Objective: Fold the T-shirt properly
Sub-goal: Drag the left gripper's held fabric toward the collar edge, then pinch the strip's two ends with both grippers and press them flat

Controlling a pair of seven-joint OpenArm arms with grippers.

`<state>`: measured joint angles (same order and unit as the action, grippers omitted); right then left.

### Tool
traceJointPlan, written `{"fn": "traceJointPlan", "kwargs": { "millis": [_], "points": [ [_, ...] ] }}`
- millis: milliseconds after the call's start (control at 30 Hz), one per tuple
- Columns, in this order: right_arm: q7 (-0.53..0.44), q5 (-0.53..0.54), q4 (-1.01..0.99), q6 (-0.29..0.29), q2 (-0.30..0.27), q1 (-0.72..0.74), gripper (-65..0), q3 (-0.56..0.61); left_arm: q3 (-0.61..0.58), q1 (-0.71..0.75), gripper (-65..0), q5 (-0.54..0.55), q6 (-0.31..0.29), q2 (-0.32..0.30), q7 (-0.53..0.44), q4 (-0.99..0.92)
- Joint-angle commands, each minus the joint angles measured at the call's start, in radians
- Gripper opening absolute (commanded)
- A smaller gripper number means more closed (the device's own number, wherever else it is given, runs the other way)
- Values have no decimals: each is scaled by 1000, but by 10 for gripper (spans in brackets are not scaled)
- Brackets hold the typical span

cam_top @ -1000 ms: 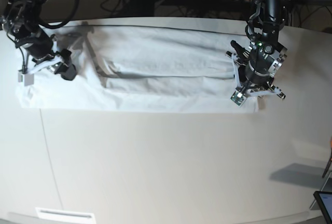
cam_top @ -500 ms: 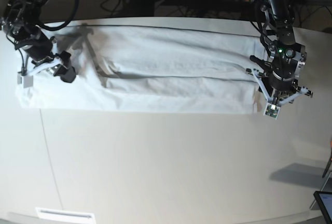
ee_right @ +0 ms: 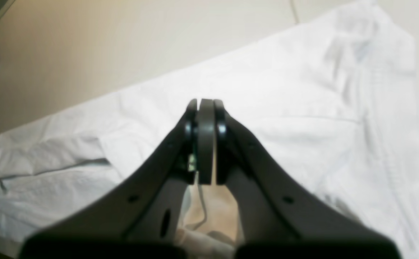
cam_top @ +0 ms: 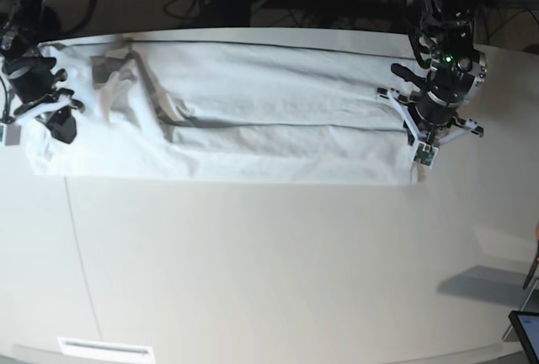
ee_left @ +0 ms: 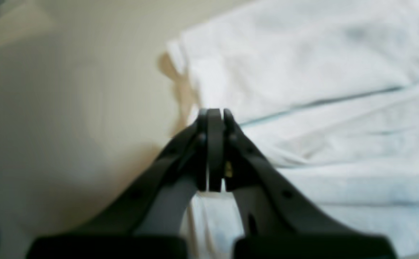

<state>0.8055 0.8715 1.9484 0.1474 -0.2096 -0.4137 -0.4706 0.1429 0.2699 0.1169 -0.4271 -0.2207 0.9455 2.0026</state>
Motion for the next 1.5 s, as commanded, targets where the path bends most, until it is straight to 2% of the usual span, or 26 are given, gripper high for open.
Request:
{"fn": "traceJointPlan", "kwargs": {
  "millis": [0, 100, 167, 300, 400, 467, 567, 667, 867, 1033, 1233, 1400, 1467],
  "points": [
    [-25, 10, 18, 2, -18, -20, -650, -7, 4, 21, -650, 5, 1, -7, -46, 14],
    [-33, -28, 18, 2, -12, -46, -650, -6, 4, 72, -650, 7, 3, -4, -130, 13],
    [-38, -123, 16, 2, -3, -47, -650, 20, -6, 88, -650, 7, 3, -4, -165, 11],
    [-39, -343, 10, 2, 16, -43, -650, 151, 5, 82, -650, 5, 3, 24, -165, -26],
    [-97, -490, 9, 2, 62, -27, -650, 217, -4, 52, -650, 5, 3, 28, -165, -64],
    [-116, -555, -2, 2, 103, -17, -650, 218, -4, 47, -650, 4, 3, 28, -165, -93],
    [-116, -602, -36, 2, 117, 12, -650, 217, -6, 29, -650, 4, 3, 28, -165, -127],
    [-116, -631, -86, 2, 120, 42, -650, 217, -6, 12, -650, -7, 3, 24, -165, -190],
    [-122, -639, -215, 2, 108, 98, -650, 217, -24, -22, -650, -99, 3, 31, -170, -299],
    [-162, -642, -321, 2, 89, 149, -650, 217, -39, -64, -650, -105, 3, 33, -179, -371],
    [-180, -642, -418, 2, 42, 223, -650, 217, -39, -139, -650, -105, 4, 59, -178, -421],
    [-185, -642, -502, 2, -7, 301, -650, 217, -39, -179, -650, -108, 4, 102, -174, -417],
    [-185, -641, -531, 2, -31, 332, -650, 217, -39, -189, -650, -141, 4, 123, -174, -417]
  ]
}}
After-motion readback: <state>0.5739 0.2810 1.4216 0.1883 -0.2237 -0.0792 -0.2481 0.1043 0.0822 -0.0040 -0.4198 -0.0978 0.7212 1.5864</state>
